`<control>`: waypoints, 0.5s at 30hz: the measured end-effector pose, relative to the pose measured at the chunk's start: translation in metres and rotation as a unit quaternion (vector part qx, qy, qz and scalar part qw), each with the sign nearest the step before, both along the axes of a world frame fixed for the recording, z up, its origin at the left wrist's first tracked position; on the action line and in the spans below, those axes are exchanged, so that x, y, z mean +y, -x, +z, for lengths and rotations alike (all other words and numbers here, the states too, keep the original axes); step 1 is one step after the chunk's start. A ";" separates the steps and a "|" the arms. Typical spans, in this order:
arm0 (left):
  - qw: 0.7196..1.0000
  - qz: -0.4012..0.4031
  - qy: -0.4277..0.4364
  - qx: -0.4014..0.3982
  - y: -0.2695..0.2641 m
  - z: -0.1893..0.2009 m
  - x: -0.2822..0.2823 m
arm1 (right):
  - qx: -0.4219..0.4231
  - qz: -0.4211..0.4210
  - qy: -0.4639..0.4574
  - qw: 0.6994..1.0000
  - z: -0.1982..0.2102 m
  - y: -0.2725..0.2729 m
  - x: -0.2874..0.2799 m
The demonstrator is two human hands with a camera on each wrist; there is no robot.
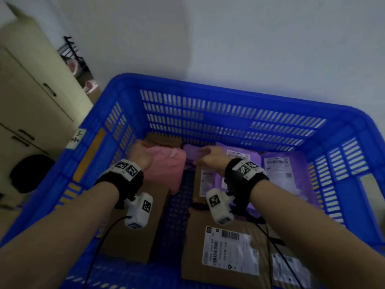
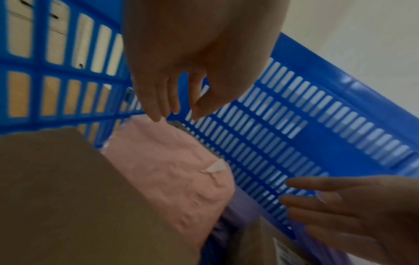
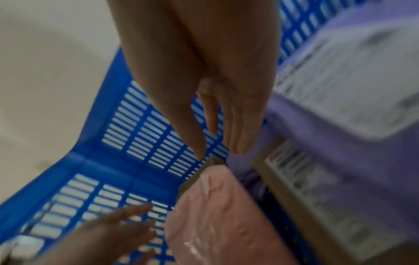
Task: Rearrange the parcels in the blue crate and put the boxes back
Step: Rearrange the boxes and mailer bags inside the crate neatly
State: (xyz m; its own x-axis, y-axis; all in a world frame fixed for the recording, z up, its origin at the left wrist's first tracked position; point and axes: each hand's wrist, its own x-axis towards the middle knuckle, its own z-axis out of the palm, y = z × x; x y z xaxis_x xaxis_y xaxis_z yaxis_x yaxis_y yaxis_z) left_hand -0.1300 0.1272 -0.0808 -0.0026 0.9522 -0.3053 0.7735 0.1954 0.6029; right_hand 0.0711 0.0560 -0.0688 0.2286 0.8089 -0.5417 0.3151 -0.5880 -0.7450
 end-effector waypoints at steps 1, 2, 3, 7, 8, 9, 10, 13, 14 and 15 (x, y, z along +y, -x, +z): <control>1.000 0.010 0.021 0.007 0.006 -0.003 0.002 | 0.046 -0.020 0.022 0.998 -0.004 0.008 0.007; 0.999 0.015 0.040 0.013 0.011 -0.007 0.004 | 0.088 -0.039 0.044 0.994 -0.007 0.015 0.012; 0.998 0.020 0.063 0.022 0.015 -0.010 0.005 | 0.114 -0.054 0.068 0.990 -0.010 0.020 0.016; 0.992 0.036 0.116 0.034 0.022 -0.025 0.015 | 0.121 -0.062 0.132 0.982 -0.026 0.031 0.031; 0.992 0.038 0.120 0.029 0.021 -0.029 0.018 | 0.115 -0.061 0.137 0.982 -0.032 0.033 0.035; 0.990 0.041 0.130 0.035 0.019 -0.032 0.021 | 0.114 -0.062 0.140 0.982 -0.037 0.035 0.038; 0.988 0.043 0.140 0.047 0.018 -0.033 0.023 | 0.116 -0.065 0.142 0.981 -0.041 0.038 0.040; 0.982 0.052 0.165 0.077 0.016 -0.036 0.028 | 0.130 -0.083 0.133 0.979 -0.051 0.045 0.048; 0.983 0.043 0.166 0.070 0.016 -0.039 0.030 | 0.130 -0.092 0.123 0.979 -0.054 0.047 0.050; 0.983 0.037 0.167 0.068 0.015 -0.039 0.031 | 0.123 -0.098 0.113 0.981 -0.058 0.046 0.051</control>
